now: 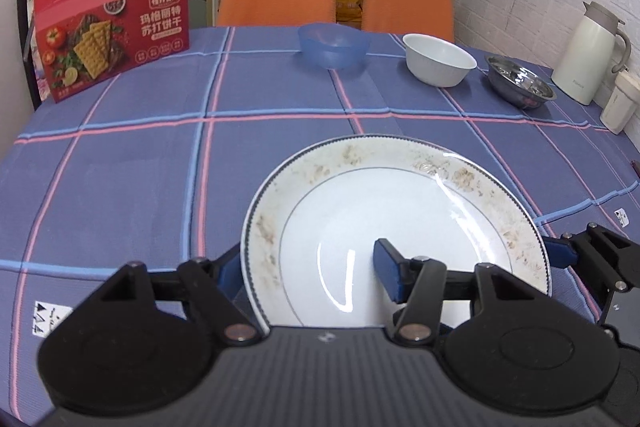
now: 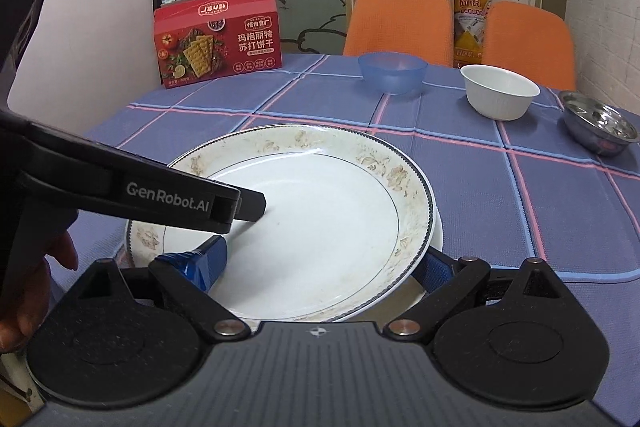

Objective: Organize plates and bowls

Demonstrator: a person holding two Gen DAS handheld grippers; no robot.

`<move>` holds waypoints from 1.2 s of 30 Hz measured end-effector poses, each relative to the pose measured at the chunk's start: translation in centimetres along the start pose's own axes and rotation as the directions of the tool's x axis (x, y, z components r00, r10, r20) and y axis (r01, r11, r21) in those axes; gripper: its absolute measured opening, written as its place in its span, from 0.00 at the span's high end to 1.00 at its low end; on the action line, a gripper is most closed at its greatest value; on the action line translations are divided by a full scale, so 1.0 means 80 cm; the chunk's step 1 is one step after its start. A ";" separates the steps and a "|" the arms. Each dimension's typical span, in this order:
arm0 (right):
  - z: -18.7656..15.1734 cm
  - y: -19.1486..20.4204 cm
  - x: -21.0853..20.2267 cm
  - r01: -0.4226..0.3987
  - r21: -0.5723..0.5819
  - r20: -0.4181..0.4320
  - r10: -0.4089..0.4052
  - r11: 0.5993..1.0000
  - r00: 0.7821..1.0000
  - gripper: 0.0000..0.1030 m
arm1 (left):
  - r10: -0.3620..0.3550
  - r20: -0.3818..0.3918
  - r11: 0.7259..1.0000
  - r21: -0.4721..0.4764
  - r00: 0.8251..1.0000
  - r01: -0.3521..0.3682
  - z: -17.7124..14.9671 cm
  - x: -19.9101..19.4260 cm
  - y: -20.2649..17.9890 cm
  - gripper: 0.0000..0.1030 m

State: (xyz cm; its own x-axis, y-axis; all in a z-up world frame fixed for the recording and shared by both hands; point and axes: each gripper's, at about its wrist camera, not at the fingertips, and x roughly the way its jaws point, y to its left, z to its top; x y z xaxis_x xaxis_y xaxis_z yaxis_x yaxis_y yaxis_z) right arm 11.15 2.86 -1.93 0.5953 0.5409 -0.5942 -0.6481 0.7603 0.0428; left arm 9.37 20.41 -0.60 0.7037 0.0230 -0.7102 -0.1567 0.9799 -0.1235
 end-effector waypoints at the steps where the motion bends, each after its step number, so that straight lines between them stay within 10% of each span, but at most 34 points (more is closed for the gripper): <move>1: 0.001 0.002 0.000 0.010 -0.012 -0.003 -0.010 1.000 1.000 0.17 | -0.007 0.014 1.000 0.004 1.000 0.007 -0.002 -0.001 0.001 0.43; 12: 0.002 0.006 -0.004 0.096 -0.106 -0.014 -0.098 0.990 0.995 0.19 | 0.011 0.111 0.997 0.072 0.994 -0.019 0.005 -0.018 -0.009 0.32; 28: -0.016 -0.081 -0.036 0.072 0.174 0.012 -0.075 0.982 0.997 0.18 | -0.058 0.108 0.995 0.093 0.992 0.048 0.013 -0.022 -0.043 0.30; 36: -0.039 -0.166 -0.055 0.235 0.364 -0.011 -0.248 0.901 0.969 0.18 | -0.075 0.075 0.991 0.116 0.994 0.066 0.028 -0.005 -0.084 0.30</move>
State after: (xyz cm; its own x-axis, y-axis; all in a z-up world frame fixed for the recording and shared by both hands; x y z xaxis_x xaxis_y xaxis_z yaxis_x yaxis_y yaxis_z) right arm 15.62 -10.76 -2.40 0.7324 0.3316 -0.5946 -0.2717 0.9432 0.1914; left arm 11.71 14.30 2.08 0.7634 -0.0356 -0.6449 -0.0284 0.9957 -0.0887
